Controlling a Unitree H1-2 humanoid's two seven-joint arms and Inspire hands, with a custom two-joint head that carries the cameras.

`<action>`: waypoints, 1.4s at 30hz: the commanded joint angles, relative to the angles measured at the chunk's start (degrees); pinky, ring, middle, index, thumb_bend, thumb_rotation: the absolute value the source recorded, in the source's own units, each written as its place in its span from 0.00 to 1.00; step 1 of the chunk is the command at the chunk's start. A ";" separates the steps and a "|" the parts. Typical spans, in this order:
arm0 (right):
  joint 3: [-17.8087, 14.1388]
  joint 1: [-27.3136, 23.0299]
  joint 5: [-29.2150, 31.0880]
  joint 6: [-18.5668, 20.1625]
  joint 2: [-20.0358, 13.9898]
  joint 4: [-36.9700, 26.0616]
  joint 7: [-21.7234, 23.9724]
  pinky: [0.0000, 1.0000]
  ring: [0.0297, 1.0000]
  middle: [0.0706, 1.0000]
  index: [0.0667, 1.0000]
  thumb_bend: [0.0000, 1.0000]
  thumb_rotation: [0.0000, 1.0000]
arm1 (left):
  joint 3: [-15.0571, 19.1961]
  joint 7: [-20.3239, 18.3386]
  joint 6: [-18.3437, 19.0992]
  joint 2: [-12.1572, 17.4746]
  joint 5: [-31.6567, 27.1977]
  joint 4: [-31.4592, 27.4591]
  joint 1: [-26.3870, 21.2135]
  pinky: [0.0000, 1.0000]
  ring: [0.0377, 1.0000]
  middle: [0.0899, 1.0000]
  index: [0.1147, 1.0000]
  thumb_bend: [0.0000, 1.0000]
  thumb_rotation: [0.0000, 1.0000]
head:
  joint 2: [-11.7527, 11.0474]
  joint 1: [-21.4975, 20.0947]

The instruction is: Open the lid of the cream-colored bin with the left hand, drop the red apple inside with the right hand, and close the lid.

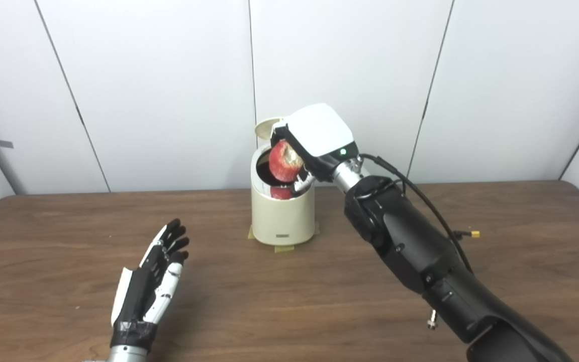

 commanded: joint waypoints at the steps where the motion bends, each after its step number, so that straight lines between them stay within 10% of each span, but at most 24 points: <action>1: -0.45 -2.95 -0.12 0.38 -0.14 -0.49 -0.99 0.41 0.50 0.63 0.54 0.96 0.11 | -0.87 0.12 -1.25 -1.23 0.72 0.49 0.52 0.84 0.88 0.90 0.92 0.30 0.66 | 0.06 -0.06; 35: -0.59 -1.85 -0.55 0.98 0.06 -1.50 -3.17 0.43 0.53 0.66 0.60 0.99 0.14 | -1.11 0.02 -0.31 -0.85 1.15 0.04 0.73 0.81 0.87 0.89 0.91 0.33 0.65 | 0.35 -0.30; 42: -4.10 1.52 4.29 -5.09 0.17 -1.11 -17.37 0.35 0.43 0.51 0.46 0.79 0.18 | -1.15 -0.27 -0.57 -0.65 0.92 0.08 0.71 0.81 0.87 0.90 0.91 0.31 0.65 | 0.44 -0.09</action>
